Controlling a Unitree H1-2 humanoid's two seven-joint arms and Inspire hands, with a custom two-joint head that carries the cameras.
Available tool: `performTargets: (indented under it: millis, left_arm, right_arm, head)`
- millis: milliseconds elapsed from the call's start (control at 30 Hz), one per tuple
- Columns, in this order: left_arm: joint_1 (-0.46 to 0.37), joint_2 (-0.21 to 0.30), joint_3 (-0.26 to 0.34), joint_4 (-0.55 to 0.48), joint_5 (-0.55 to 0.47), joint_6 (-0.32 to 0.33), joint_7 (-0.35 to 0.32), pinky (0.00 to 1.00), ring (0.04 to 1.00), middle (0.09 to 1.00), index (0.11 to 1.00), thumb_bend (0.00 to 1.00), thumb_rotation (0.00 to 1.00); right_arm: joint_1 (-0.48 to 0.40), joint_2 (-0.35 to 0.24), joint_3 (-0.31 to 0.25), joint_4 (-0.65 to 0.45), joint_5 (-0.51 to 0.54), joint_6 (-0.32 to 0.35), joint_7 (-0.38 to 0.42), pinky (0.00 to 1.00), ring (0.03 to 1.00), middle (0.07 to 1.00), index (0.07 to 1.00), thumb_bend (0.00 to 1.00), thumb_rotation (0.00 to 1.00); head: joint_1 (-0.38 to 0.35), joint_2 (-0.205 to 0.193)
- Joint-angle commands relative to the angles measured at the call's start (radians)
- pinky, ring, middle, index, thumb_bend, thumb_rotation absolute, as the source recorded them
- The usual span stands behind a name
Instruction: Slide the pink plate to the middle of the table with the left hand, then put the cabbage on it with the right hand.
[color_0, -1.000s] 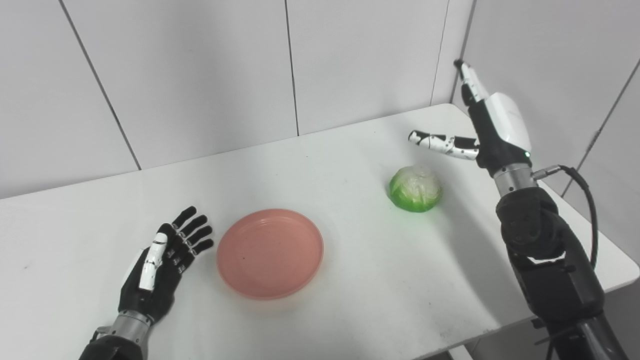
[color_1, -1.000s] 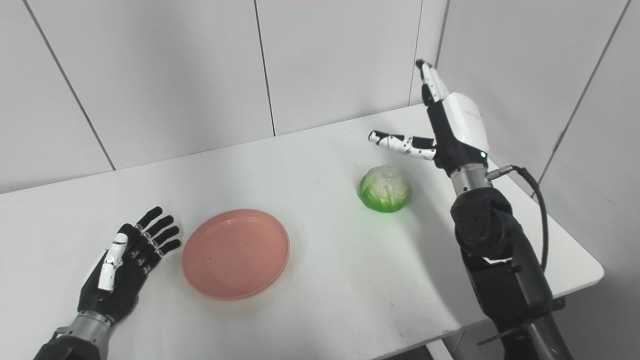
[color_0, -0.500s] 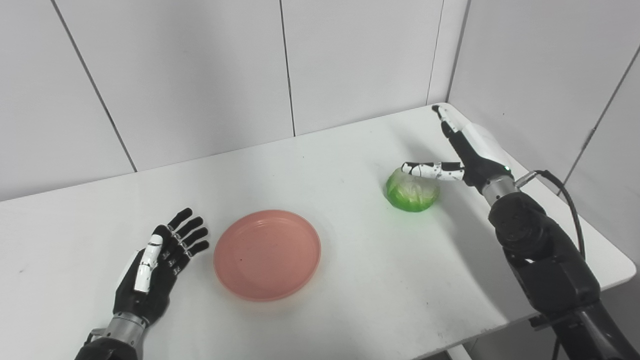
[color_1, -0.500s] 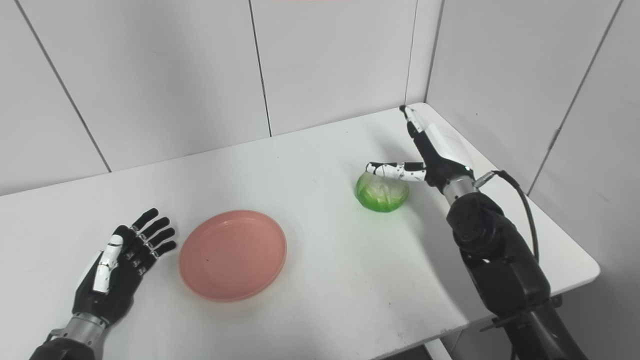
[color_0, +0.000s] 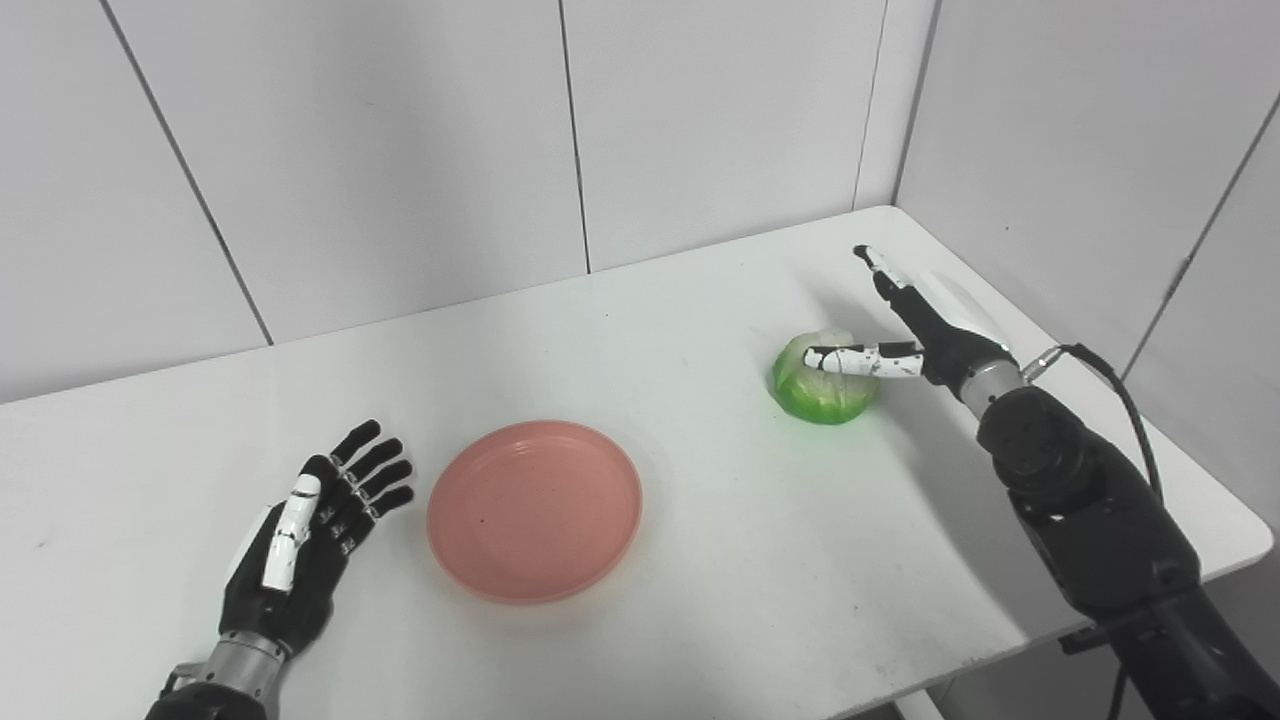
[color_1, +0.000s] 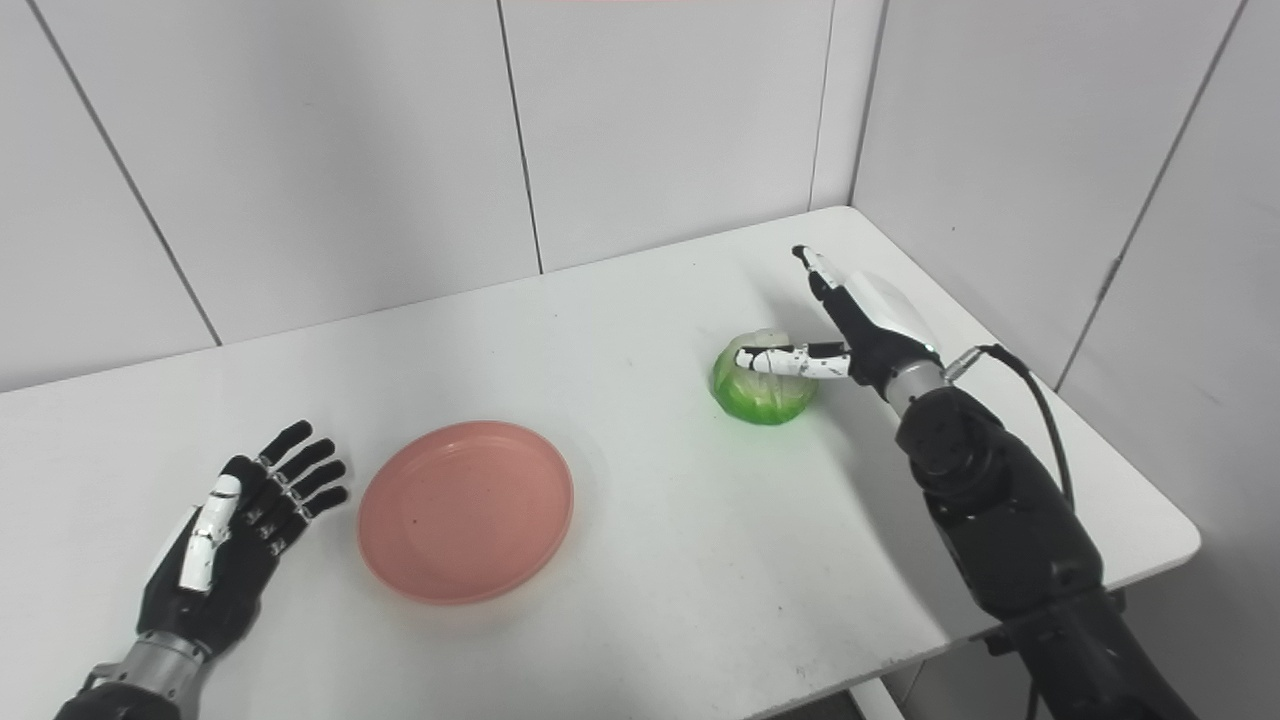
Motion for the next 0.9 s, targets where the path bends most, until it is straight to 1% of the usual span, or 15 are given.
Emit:
performTargets:
  millis: [0, 167, 300, 400, 633, 700, 767, 867]
  left_arm:
    - [0.102, 0.013, 0.006, 0.058, -0.003, 0.022, -0.01, 0.81, 0.839, 0.852, 0.846, 0.5, 0.9]
    - [0.103, 0.013, 0.008, 0.051, -0.006, 0.033, -0.008, 0.8, 0.835, 0.849, 0.845, 0.5, 0.9]
    - [0.104, 0.015, 0.007, 0.048, -0.004, 0.034, -0.01, 0.81, 0.836, 0.85, 0.847, 0.5, 0.91]
    - [0.103, 0.016, 0.006, 0.05, -0.004, 0.032, -0.012, 0.81, 0.836, 0.851, 0.848, 0.5, 0.91]
    - [0.105, 0.015, 0.005, 0.037, -0.002, 0.042, -0.006, 0.81, 0.841, 0.857, 0.854, 0.5, 0.9]
    - [0.105, 0.014, 0.006, 0.037, -0.003, 0.043, -0.005, 0.81, 0.84, 0.855, 0.851, 0.5, 0.9]
    - [0.105, 0.014, 0.006, 0.034, -0.004, 0.046, -0.004, 0.81, 0.84, 0.855, 0.852, 0.49, 0.9]
    - [0.106, 0.014, 0.005, 0.03, -0.003, 0.046, -0.006, 0.81, 0.842, 0.857, 0.854, 0.49, 0.91]
  right_arm:
    - [-0.054, -0.038, -0.003, -0.005, 0.014, 0.006, 0.007, 0.89, 0.994, 1.0, 1.0, 1.0, 0.63]
    - [-0.06, -0.046, 0.005, -0.001, 0.033, 0.042, 0.042, 0.87, 0.989, 1.0, 1.0, 1.0, 0.63]
    - [-0.064, -0.054, 0.016, 0.002, 0.054, 0.06, 0.074, 0.89, 0.997, 1.0, 1.0, 1.0, 0.62]
    - [-0.068, -0.058, 0.025, 0.007, 0.06, 0.075, 0.092, 0.89, 0.999, 1.0, 1.0, 1.0, 0.62]
    - [-0.079, -0.077, 0.05, 0.034, 0.084, 0.05, 0.123, 0.9, 0.995, 1.0, 1.0, 1.0, 0.61]
    - [-0.084, -0.079, 0.056, 0.044, 0.096, 0.044, 0.134, 0.93, 0.999, 1.0, 1.0, 1.0, 0.61]
    - [-0.087, -0.081, 0.06, 0.054, 0.107, 0.032, 0.139, 0.93, 1.0, 1.0, 1.0, 1.0, 0.6]
    - [-0.094, -0.081, 0.071, 0.062, 0.115, 0.033, 0.149, 0.94, 1.0, 1.0, 1.0, 1.0, 0.6]
  head:
    - [0.0, 0.002]
    - [0.001, 0.008]
    - [0.003, 0.01]
    - [0.003, 0.01]
    - [0.005, 0.015]
    - [0.006, 0.017]
    - [0.006, 0.017]
    - [0.007, 0.018]
